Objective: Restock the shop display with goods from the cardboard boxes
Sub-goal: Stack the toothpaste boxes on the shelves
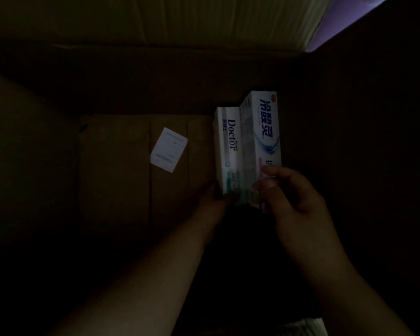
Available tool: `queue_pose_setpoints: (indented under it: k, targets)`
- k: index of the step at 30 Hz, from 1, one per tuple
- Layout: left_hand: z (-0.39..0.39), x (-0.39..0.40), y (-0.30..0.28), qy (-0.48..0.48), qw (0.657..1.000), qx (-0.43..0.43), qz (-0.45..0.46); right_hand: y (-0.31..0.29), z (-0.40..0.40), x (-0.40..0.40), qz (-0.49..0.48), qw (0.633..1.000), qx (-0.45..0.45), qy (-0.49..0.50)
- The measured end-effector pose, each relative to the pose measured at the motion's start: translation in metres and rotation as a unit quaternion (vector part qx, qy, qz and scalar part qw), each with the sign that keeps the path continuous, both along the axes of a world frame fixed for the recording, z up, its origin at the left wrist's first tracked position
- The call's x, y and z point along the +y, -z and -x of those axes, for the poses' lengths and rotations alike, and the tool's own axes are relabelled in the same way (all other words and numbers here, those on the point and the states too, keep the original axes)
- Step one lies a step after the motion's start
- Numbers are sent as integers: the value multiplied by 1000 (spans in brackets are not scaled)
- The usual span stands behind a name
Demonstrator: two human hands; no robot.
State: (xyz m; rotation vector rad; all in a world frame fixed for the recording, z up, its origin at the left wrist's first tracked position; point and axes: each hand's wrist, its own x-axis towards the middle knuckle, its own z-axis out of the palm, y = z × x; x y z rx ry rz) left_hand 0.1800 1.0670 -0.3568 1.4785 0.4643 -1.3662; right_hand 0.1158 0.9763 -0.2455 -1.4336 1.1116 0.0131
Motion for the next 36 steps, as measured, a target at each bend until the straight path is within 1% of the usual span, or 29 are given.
queue_pose_setpoints:
  k: [2, 5, 8, 12, 14, 17, 19, 20, 22, 25, 27, 30, 34, 36]
  targets:
    - [1, -1, 2, -50, 997, 52, 37, -1, -1, -3, -3, 1000, -7, 25]
    - [1, -3, 2, -50, 994, 83, 48, -5, -2, -8, -16, 997, -7, 68]
    - [1, -6, 5, -37, 995, 77, 46, -5, 4, -12, -19, 996, 14, 89]
    - [0, -13, 2, -4, 997, 74, 37, -4, 8, -10, 7, 996, 28, 80]
    - [-2, -11, -7, 5, 997, 77, 31, -4, 9, -10, 7, 996, 39, 79]
    - [-7, 4, -33, 8, 997, 73, 24, -10, 5, -8, -19, 994, 81, 66]
    - [-10, 21, -57, 16, 998, 51, 16, -19, 0, -3, -35, 991, 127, 23]
    - [-11, 30, -74, 27, 999, 37, 7, -26, -4, 2, -55, 988, 143, 5]
    - [-12, 46, -109, 49, 999, 12, 8, -45, -15, 16, -114, 980, 165, 2]
    - [-13, 61, -166, 64, 998, -11, 20, -84, -26, 33, -166, 974, 153, 32]
    - [-15, 69, -202, 34, 999, -25, 11, -117, -30, 41, -187, 972, 138, 45]
    - [-23, 83, -263, -20, 999, -42, -14, -172, -37, 52, -187, 974, 125, 27]
    - [-35, 110, -341, -48, 996, -55, -59, -256, -49, 69, -182, 976, 117, 14]
    - [-43, 123, -382, -66, 994, -52, -64, -299, -53, 77, -171, 979, 109, 2]
